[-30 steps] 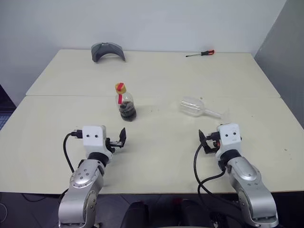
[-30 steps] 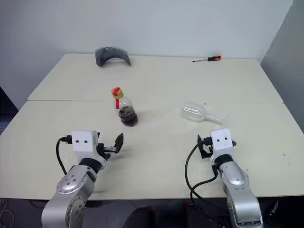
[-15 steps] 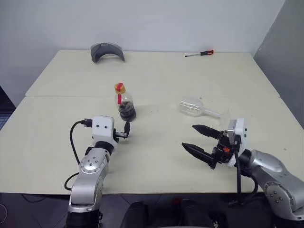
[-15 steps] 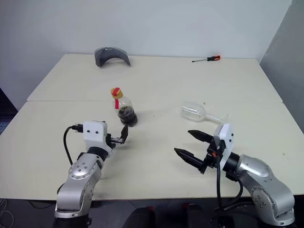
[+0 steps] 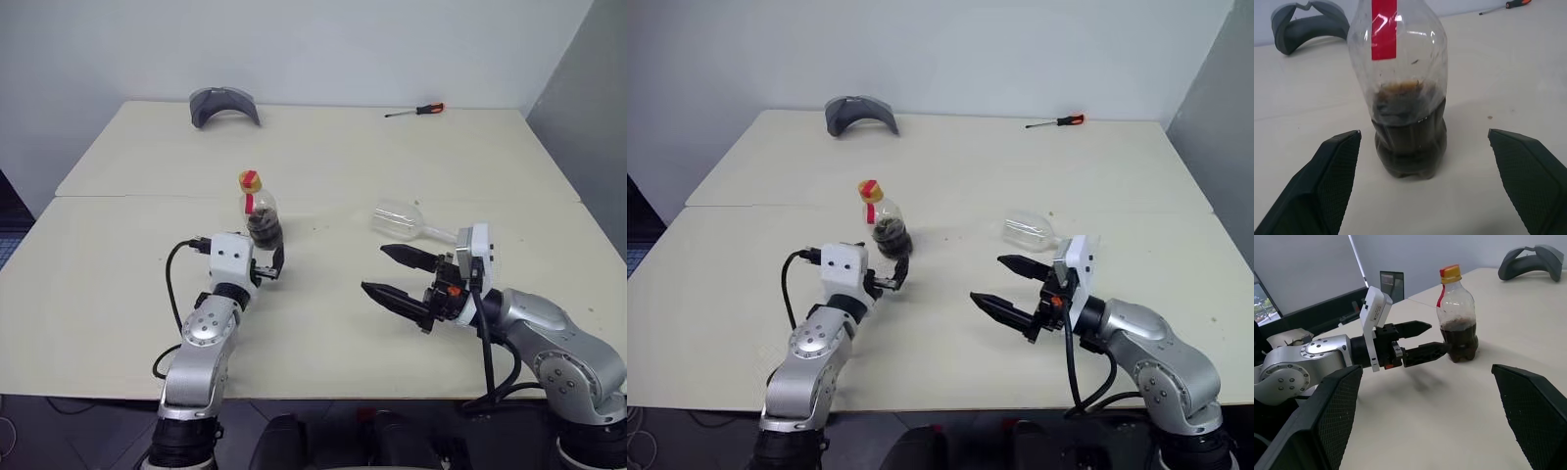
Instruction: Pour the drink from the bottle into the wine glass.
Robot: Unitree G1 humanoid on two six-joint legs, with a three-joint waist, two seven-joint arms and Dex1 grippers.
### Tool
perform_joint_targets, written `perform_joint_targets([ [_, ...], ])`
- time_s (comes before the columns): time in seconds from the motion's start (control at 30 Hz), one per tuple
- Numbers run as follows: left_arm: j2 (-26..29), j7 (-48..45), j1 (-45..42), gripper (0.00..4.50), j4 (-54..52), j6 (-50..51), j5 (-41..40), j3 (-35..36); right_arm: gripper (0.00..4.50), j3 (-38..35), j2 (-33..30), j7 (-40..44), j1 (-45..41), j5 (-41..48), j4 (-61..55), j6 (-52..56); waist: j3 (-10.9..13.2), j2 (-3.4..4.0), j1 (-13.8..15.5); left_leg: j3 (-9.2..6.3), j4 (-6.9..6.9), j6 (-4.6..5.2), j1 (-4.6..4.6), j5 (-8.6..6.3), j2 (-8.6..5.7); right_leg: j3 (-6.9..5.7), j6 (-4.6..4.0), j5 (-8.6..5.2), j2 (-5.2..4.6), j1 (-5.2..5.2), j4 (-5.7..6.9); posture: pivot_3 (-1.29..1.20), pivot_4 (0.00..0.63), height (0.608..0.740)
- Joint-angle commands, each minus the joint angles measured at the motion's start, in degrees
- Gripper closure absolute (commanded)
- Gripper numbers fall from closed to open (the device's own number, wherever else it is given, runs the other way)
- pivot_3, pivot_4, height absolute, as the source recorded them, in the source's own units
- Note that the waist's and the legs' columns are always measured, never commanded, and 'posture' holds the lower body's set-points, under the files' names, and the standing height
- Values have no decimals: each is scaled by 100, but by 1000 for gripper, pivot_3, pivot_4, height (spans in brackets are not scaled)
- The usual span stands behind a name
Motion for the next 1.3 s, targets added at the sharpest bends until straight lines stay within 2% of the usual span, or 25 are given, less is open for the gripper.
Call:
perform_joint_targets([
  [0.03,30,22,-156,22,10,-227,102,42,0,30,-93,71,2,-1,-116,-161,0,0,0,0,0,0,0,0,0,0,0,0,0,0,0,0,150,740],
  [0.63,-1,182,-991,22,1232,-919,153,327,0,46,-95,-155,-48,67,-112,-218,0,0,5,-1,1,-1,0,0,0,-2,0,0,0,0,1,0,150,740],
  [1.3,-193,-80,-2459,22,4070,-2469,71,276,0,-68,-146,-295,-228,148,-73,-197,0,-1,8,-1,2,-2,-3,1,-1,-5,0,0,0,-2,0,0,150,740],
])
